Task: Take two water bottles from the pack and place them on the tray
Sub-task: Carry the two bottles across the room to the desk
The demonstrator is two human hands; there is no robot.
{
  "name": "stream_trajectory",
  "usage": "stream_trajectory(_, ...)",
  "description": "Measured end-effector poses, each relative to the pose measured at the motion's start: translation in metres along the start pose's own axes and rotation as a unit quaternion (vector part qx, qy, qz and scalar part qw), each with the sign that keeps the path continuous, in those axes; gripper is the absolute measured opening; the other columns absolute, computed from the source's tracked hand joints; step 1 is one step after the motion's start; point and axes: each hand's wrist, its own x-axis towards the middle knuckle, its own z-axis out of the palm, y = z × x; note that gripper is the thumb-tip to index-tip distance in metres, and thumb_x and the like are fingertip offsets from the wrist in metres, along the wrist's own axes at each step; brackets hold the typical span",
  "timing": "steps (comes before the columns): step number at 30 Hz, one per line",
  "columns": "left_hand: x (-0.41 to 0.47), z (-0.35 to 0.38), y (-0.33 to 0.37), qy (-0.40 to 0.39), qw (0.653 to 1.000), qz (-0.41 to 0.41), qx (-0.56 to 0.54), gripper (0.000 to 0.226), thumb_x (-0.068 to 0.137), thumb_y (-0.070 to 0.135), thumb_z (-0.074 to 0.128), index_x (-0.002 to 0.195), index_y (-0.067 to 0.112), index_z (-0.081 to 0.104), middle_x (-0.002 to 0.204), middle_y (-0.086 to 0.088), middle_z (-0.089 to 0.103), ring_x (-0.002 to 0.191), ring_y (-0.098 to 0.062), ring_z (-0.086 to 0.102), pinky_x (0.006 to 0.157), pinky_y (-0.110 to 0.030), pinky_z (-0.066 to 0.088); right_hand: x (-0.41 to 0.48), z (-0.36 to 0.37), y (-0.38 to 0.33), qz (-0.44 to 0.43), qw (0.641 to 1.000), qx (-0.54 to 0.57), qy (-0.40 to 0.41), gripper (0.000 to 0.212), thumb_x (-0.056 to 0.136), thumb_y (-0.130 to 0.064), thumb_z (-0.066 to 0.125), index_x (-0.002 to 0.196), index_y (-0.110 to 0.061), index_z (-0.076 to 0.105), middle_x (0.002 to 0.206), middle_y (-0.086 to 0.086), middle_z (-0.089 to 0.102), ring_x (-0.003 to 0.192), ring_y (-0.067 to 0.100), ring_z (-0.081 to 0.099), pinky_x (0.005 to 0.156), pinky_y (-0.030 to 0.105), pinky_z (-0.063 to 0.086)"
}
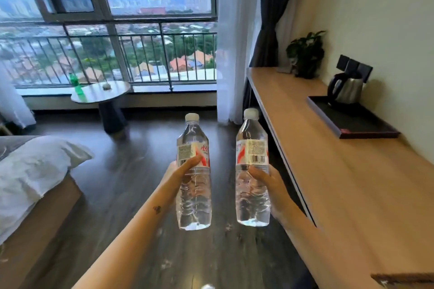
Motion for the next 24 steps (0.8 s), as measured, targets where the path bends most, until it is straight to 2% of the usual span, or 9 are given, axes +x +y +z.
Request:
stream_trajectory(2, 0.075, 0.005, 0.008, -0.034, 0.999, 0.006, 0.038, 0.070, 0.038, 0.063, 0.076, 0.089, 0.016, 0.064, 0.071, -0.003, 0.074, 0.067, -0.022, 0.070, 0.070, -0.036, 0.059, 0.058, -0.014, -0.006, -0.013, 0.999, 0.009, 0.030, 0.038, 0.056, -0.031, 0.071, 0.090, -0.017, 0.060, 0.068, -0.002, 0.067, 0.057, 0.017, 0.063, 0.062, 0.032, 0.049)
stream_trajectory(5, 0.176, 0.029, 0.024, -0.095, 0.994, -0.005, 0.058, 0.051, 0.050, 0.058, 0.071, 0.084, 0.020, 0.067, 0.073, -0.001, 0.074, 0.070, -0.021, 0.070, 0.078, -0.039, 0.057, 0.128, -0.042, -0.026, -0.030, 0.994, 0.022, 0.102, 0.022, 0.062, -0.022, 0.066, 0.083, -0.016, 0.060, 0.055, -0.003, 0.067, 0.048, 0.012, 0.062, 0.052, 0.027, 0.053)
stream_trajectory(8, 0.262, 0.077, 0.039, -0.178, 0.982, -0.016, 0.065, 0.033, 0.056, 0.053, 0.076, 0.075, 0.025, 0.073, 0.072, 0.000, 0.075, 0.070, -0.018, 0.072, 0.069, -0.033, 0.059, 0.174, -0.083, -0.045, -0.042, 0.978, -0.003, 0.202, 0.026, 0.067, -0.023, 0.065, 0.091, -0.014, 0.060, 0.069, -0.001, 0.068, 0.057, 0.014, 0.066, 0.058, 0.028, 0.056)
stream_trajectory(11, 0.326, 0.143, 0.046, -0.263, 0.962, -0.006, 0.077, 0.043, 0.050, 0.055, 0.078, 0.078, 0.024, 0.071, 0.070, 0.002, 0.076, 0.067, -0.014, 0.072, 0.058, -0.023, 0.056, 0.197, -0.136, -0.055, -0.049, 0.954, -0.025, 0.296, 0.026, 0.072, -0.020, 0.068, 0.096, -0.015, 0.059, 0.073, -0.003, 0.067, 0.059, 0.011, 0.067, 0.057, 0.027, 0.056)
stream_trajectory(13, 0.361, 0.190, 0.044, -0.313, 0.946, 0.005, 0.087, 0.051, 0.050, 0.056, 0.073, 0.087, 0.021, 0.069, 0.073, 0.001, 0.075, 0.071, -0.017, 0.073, 0.064, -0.026, 0.057, 0.207, -0.173, -0.058, -0.057, 0.935, -0.038, 0.348, 0.026, 0.066, -0.026, 0.066, 0.091, -0.021, 0.062, 0.071, -0.003, 0.069, 0.061, 0.015, 0.067, 0.061, 0.032, 0.055)
stream_trajectory(17, 0.426, 0.273, 0.032, -0.398, 0.909, 0.023, 0.124, 0.054, 0.051, 0.061, 0.070, 0.091, 0.024, 0.066, 0.085, -0.001, 0.073, 0.083, -0.020, 0.072, 0.080, -0.037, 0.058, 0.234, -0.240, -0.050, -0.074, 0.894, -0.031, 0.441, 0.024, 0.065, -0.030, 0.064, 0.088, -0.024, 0.063, 0.070, -0.001, 0.071, 0.060, 0.015, 0.067, 0.058, 0.030, 0.052)
stream_trajectory(19, 0.458, 0.311, 0.028, -0.431, 0.890, 0.031, 0.144, 0.051, 0.052, 0.062, 0.069, 0.089, 0.027, 0.065, 0.087, -0.001, 0.073, 0.084, -0.019, 0.072, 0.079, -0.037, 0.059, 0.254, -0.273, -0.047, -0.080, 0.870, -0.035, 0.485, 0.022, 0.064, -0.030, 0.064, 0.085, -0.022, 0.064, 0.069, 0.002, 0.069, 0.060, 0.018, 0.065, 0.058, 0.029, 0.052)
stream_trajectory(22, 0.495, 0.354, 0.029, -0.467, 0.869, 0.029, 0.162, 0.046, 0.054, 0.058, 0.070, 0.087, 0.025, 0.067, 0.085, -0.003, 0.072, 0.083, -0.021, 0.071, 0.078, -0.037, 0.059, 0.280, -0.307, -0.050, -0.073, 0.850, -0.045, 0.519, 0.022, 0.067, -0.029, 0.068, 0.086, -0.019, 0.066, 0.067, -0.001, 0.069, 0.055, 0.012, 0.065, 0.054, 0.022, 0.052)
stream_trajectory(24, 0.523, 0.384, 0.031, -0.485, 0.858, 0.017, 0.169, 0.044, 0.056, 0.053, 0.072, 0.087, 0.022, 0.067, 0.086, -0.006, 0.071, 0.083, -0.024, 0.070, 0.079, -0.040, 0.058, 0.297, -0.329, -0.054, -0.061, 0.837, -0.057, 0.541, 0.021, 0.067, -0.032, 0.069, 0.085, -0.023, 0.067, 0.070, -0.001, 0.072, 0.060, 0.014, 0.069, 0.059, 0.027, 0.054)
